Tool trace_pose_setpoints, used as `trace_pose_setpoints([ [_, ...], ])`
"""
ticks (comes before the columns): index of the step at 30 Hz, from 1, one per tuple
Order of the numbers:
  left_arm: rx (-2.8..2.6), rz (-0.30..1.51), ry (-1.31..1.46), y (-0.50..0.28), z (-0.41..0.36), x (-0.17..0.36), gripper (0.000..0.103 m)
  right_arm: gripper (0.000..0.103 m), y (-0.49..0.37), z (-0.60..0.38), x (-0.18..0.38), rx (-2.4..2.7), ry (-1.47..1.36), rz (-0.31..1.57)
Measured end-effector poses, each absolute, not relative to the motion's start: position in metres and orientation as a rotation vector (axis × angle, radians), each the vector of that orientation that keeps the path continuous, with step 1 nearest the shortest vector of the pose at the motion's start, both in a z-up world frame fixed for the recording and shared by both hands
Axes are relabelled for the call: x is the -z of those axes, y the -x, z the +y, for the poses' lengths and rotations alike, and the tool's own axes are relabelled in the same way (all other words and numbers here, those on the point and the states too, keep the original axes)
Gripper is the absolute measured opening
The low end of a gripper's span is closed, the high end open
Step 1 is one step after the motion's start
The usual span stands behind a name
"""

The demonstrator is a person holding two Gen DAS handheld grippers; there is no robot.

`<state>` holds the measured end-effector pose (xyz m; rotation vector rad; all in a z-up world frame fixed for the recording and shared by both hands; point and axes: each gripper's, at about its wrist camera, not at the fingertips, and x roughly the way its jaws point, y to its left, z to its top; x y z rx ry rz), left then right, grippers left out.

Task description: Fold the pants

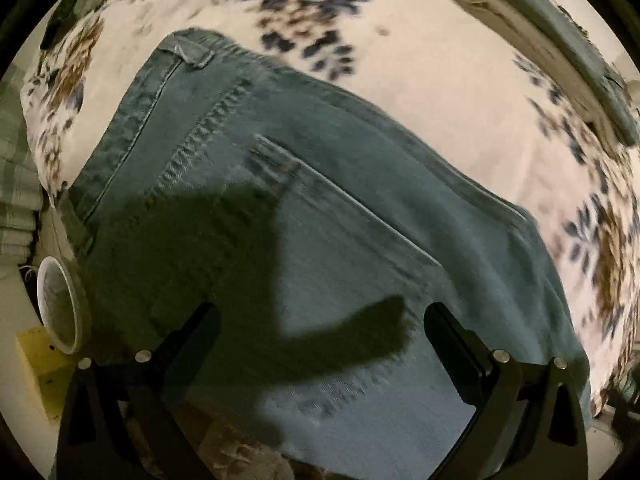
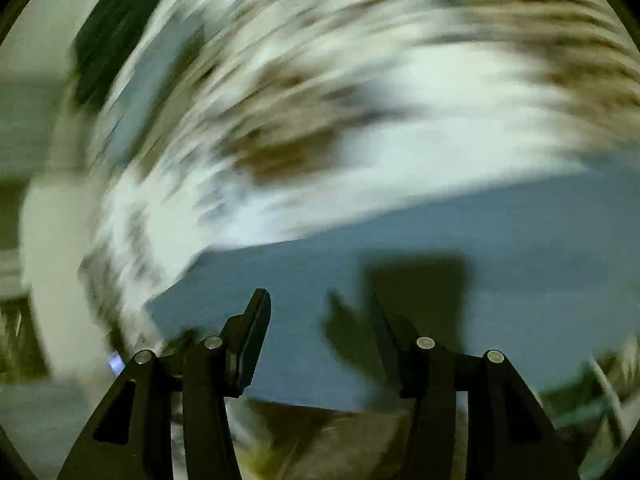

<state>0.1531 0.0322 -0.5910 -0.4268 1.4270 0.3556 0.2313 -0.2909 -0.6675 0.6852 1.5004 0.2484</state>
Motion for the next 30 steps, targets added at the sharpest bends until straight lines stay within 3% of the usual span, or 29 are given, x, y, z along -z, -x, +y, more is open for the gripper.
trace_pose_setpoints([
  [4,-0.347,1.444,0.411,-0.164,0.042,0.607,0.103,0.053,-0.3,-0.16,0.698,-0.501,-0.369,1.597],
  [7,-0.34,1.444,0.42,-0.167,0.043,0.613,0.103,0.053,-0.316,-0.106,0.717,-0.582,-0.086,1.638],
  [11,-0.337,1.437,0.422,-0.17,0.047,0.615,0.103,0.044,-0.326,-0.079,0.73,-0.68,0.109,1.665],
  [12,-0.335,1.436,0.423,-0.171,0.049,0.615,0.103,0.042,-0.324,-0.075,0.729,-0.683,0.133,1.662],
  [16,-0.327,1.439,0.43,-0.167,0.041,0.612,0.103,0.01,-0.319,-0.07,0.727,-0.748,0.218,1.624],
  [21,-0.314,1.442,0.43,-0.169,0.045,0.616,0.103,0.004,-0.305,-0.062,0.718,-0.741,0.295,1.578],
  [30,-0.305,1.432,0.419,-0.166,0.049,0.611,0.103,0.003,-0.315,-0.094,0.701,-0.564,0.129,1.491],
])
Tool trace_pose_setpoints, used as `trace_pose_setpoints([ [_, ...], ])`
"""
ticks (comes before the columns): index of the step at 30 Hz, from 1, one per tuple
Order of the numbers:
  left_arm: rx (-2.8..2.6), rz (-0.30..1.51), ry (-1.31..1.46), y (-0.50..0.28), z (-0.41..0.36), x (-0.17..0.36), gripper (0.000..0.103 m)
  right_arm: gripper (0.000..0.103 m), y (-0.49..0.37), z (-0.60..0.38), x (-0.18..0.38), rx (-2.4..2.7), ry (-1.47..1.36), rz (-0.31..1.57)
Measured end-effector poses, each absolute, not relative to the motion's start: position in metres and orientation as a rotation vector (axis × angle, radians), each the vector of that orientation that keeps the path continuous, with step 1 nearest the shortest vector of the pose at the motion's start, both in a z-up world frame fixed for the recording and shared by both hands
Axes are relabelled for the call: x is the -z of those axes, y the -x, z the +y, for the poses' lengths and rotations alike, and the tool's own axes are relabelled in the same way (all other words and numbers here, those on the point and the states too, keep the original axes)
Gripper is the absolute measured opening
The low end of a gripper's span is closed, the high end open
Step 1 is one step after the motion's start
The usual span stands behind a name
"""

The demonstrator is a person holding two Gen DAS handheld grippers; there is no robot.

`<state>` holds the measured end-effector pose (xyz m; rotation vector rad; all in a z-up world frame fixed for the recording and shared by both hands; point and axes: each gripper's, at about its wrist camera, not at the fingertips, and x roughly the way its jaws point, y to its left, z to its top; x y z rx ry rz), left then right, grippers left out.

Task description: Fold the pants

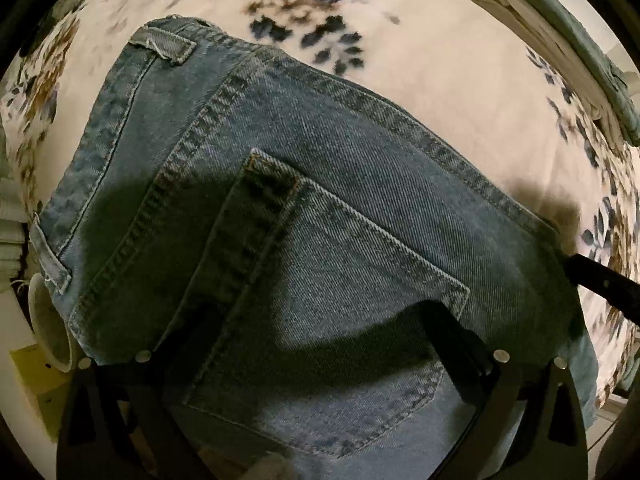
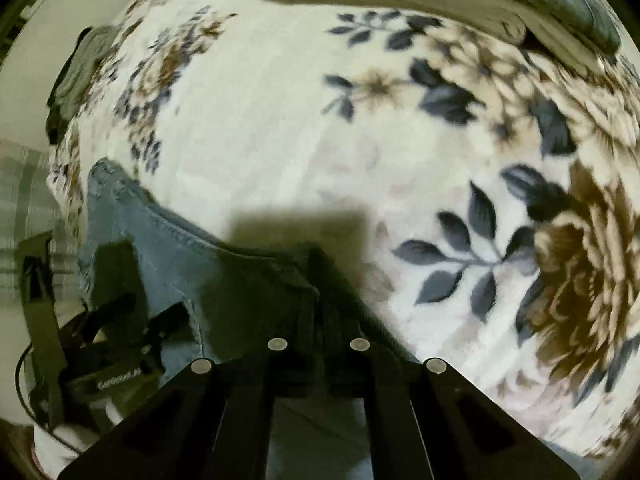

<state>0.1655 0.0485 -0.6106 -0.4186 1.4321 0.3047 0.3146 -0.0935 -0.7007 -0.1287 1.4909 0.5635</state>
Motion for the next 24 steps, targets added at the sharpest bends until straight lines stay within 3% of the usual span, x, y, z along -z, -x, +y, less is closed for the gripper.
trace_pose_setpoints([
  [6,-0.314,1.415,0.439,-0.162,0.053,0.594,0.103,0.005,-0.326,-0.086,0.725,-0.513,-0.032,1.564],
  [10,-0.292,1.388,0.435,-0.163,0.048,0.573,0.103,0.044,-0.323,-0.142,0.694,-0.421,-0.216,1.51],
  [13,-0.237,1.384,0.435,-0.167,0.032,0.559,0.103,0.058,-0.298,-0.207,0.673,-0.302,-0.392,1.464],
  [17,-0.143,1.388,0.359,-0.169,-0.009,0.55,0.103,0.088,-0.233,-0.295,0.666,-0.117,-0.605,1.39],
  [24,0.051,1.448,0.182,-0.151,-0.114,0.556,0.103,0.09,-0.068,-0.437,0.694,0.299,-0.818,1.29],
])
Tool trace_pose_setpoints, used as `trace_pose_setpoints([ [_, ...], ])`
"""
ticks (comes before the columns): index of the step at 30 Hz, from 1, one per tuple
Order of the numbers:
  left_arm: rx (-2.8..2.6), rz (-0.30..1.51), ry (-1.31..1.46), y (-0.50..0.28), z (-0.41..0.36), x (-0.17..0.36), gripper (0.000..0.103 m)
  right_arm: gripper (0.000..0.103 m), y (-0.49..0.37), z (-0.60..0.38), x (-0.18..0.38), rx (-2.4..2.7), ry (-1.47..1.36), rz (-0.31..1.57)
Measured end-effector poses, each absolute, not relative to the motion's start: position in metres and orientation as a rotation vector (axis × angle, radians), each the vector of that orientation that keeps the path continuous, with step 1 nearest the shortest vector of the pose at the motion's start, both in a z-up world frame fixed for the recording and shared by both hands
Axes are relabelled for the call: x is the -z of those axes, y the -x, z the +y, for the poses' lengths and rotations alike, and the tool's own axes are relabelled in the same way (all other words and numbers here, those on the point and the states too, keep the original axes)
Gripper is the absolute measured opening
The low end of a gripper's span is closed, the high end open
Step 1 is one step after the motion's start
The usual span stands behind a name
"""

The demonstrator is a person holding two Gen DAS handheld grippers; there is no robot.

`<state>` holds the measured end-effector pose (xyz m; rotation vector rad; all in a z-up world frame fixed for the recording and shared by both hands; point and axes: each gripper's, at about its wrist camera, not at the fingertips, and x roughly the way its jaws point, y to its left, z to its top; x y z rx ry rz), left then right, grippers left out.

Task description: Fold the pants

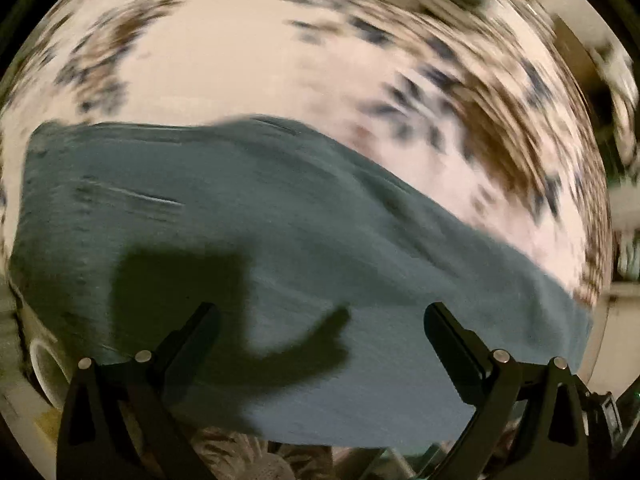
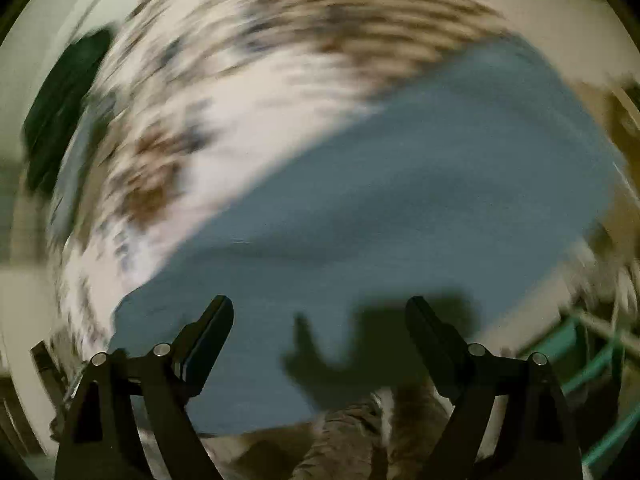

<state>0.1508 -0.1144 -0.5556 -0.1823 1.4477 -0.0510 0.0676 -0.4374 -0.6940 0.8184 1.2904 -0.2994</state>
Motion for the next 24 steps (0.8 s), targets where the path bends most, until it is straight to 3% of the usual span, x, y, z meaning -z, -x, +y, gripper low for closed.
trace_pose_setpoints([
  [9,0.212,1.55,-0.004,-0.134,-0.237,0.602,0.103,0.087,0.054,-0.588,0.769,0.545,-1.291,0.979],
  [12,0.212,1.582,-0.062,-0.134,-0.262,0.62,0.103,0.075,0.061,-0.614,0.787,0.534,-1.389,0.871],
  [14,0.193,1.568,-0.111,-0.138,-0.273,0.623,0.103,0.05,0.059,-0.625,0.792,0.521,-1.405,0.845],
  [15,0.189,1.565,-0.113,-0.14,-0.277,0.623,0.103,0.049,0.057,-0.627,0.792,0.52,-1.404,0.837],
  [17,0.177,1.575,-0.086,-0.145,-0.274,0.625,0.103,0.029,0.047,-0.626,0.781,0.507,-1.371,0.797],
  [24,0.131,1.585,-0.041,-0.171,-0.27,0.628,0.103,0.03,0.031,-0.637,0.782,0.401,-1.348,0.803],
])
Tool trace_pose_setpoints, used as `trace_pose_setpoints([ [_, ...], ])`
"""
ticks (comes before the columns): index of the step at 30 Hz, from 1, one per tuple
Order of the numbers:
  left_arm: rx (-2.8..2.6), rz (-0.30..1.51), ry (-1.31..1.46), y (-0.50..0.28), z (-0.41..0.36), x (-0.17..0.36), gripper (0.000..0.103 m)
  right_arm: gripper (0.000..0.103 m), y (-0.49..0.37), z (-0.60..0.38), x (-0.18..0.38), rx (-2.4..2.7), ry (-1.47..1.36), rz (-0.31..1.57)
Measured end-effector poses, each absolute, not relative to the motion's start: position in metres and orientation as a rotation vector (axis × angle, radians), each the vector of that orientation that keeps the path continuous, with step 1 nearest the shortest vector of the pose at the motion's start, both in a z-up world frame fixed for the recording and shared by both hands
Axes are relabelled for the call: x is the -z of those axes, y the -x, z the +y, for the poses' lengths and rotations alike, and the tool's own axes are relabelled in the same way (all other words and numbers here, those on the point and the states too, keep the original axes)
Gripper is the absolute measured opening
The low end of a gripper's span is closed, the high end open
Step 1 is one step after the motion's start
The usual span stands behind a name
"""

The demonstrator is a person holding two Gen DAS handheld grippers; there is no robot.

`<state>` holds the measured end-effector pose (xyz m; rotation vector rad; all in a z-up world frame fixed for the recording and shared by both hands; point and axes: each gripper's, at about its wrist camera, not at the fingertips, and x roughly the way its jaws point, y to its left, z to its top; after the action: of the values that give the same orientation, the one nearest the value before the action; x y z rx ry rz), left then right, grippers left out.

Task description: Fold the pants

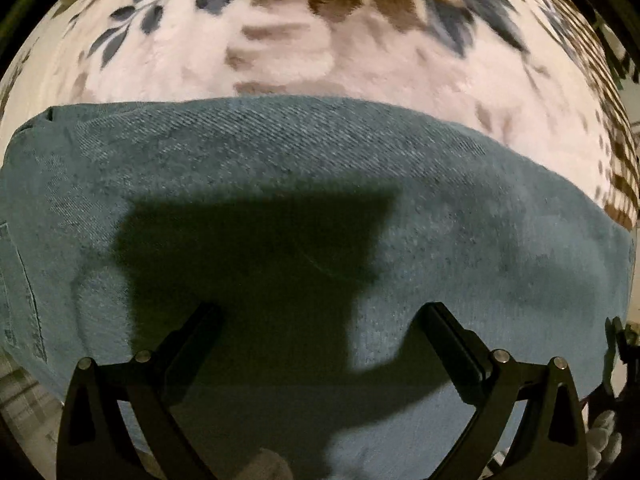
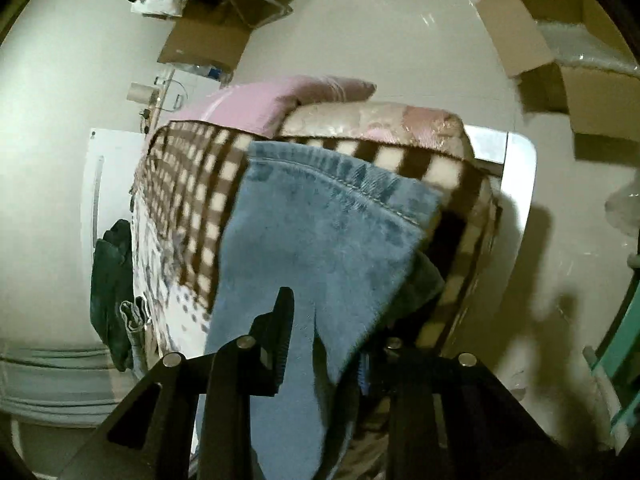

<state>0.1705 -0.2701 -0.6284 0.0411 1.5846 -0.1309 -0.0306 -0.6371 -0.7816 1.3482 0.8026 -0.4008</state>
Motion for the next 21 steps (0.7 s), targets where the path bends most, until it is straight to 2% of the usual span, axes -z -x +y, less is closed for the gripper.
trace_pose_setpoints([
  [3,0.114,1.585,-0.037,-0.178,-0.273,0.631,0.103,0.03,0.024,-0.641,0.792,0.37,-1.4,0.76],
  [6,0.112,1.581,-0.035,-0.189,-0.278,0.639,0.103,0.029,0.016,-0.638,0.778,0.352,-1.329,0.709],
  [13,0.095,1.563,-0.023,-0.191,-0.28,0.646,0.103,0.03,-0.012,-0.645,0.792,0.376,-1.373,0.722],
  [16,0.093,1.562,-0.022,-0.187,-0.277,0.642,0.103,0.013,-0.022,-0.643,0.775,0.401,-1.297,0.763],
  [21,0.11,1.543,-0.03,-0.185,-0.275,0.639,0.103,0.01,-0.032,-0.625,0.725,0.395,-1.15,0.758],
])
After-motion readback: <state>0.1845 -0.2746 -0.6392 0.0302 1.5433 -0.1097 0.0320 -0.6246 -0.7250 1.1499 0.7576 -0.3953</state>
